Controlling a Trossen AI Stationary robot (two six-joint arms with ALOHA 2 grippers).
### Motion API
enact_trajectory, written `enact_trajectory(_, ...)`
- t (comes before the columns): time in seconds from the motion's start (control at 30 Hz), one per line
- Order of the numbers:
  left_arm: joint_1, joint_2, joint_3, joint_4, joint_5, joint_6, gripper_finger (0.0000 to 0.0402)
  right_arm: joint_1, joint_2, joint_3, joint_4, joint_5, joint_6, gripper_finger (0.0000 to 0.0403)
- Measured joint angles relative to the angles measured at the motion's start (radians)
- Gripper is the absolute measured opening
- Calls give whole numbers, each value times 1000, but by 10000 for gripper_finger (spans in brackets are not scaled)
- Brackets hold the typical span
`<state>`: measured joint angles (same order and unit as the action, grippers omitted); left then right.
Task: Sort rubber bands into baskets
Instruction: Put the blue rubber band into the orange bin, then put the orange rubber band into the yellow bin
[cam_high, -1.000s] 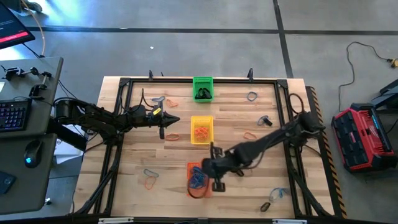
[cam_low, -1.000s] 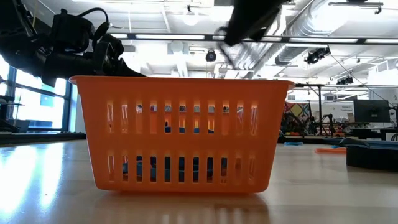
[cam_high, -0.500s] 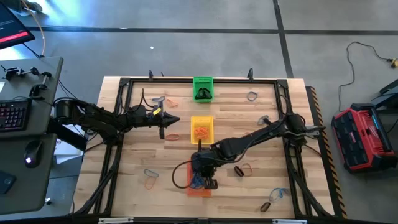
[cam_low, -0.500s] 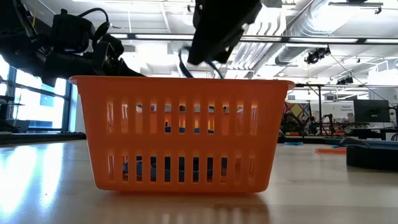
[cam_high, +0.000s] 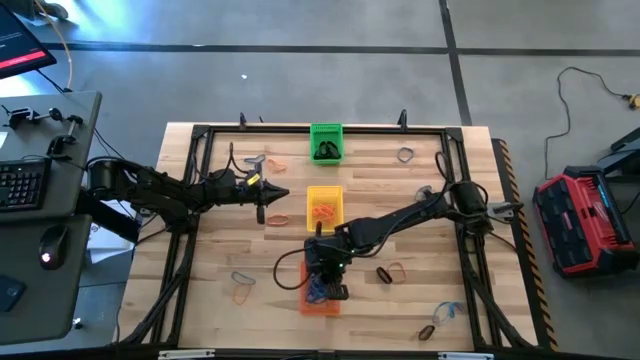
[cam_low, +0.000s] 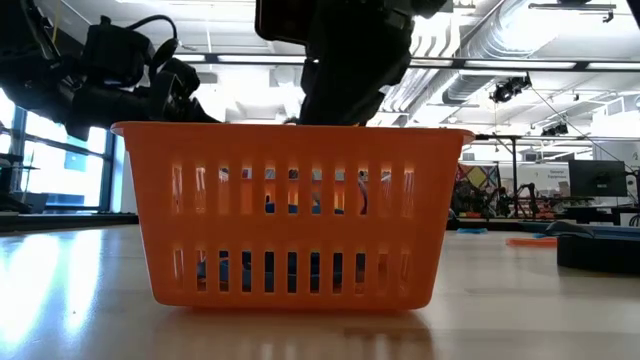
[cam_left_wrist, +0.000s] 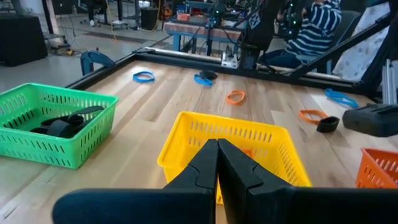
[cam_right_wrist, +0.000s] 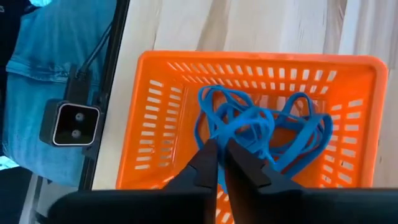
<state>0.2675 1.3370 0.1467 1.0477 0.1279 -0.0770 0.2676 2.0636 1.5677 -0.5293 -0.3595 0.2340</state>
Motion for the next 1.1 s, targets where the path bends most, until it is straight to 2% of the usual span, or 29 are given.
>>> enact_trajectory(0.1, 0, 0, 0, 1, 0, -20, 0, 0, 0, 0, -2, 0, -5, 44)
enact_trajectory(0.33, 0, 0, 0, 0, 0, -18, 0, 1, -5, 0, -12, -6, -18, 139)
enact_trajectory(0.43, 0, 0, 0, -4, 0, -18, 0, 1, -21, 11, -54, 10, -34, 155)
enact_trajectory(0.53, 0, 0, 0, -12, 1, -24, 0, 1, -48, 34, -147, 77, -77, 133)
enact_trajectory(0.6, -1, 0, 1, -29, 19, -25, 0, 1, -73, 35, -207, 138, -107, 92)
enact_trajectory(0.7, -13, 0, 1, -76, 31, -18, 0, 1, -86, 33, -247, 166, -166, 19)
enact_trajectory(0.9, -37, 0, 1, -136, 20, -8, 0, -26, -108, -30, -261, 284, -216, 6)
enact_trajectory(1.1, -47, -1, 2, -178, 21, 23, 0, -40, -227, -228, -37, 315, -204, 1)
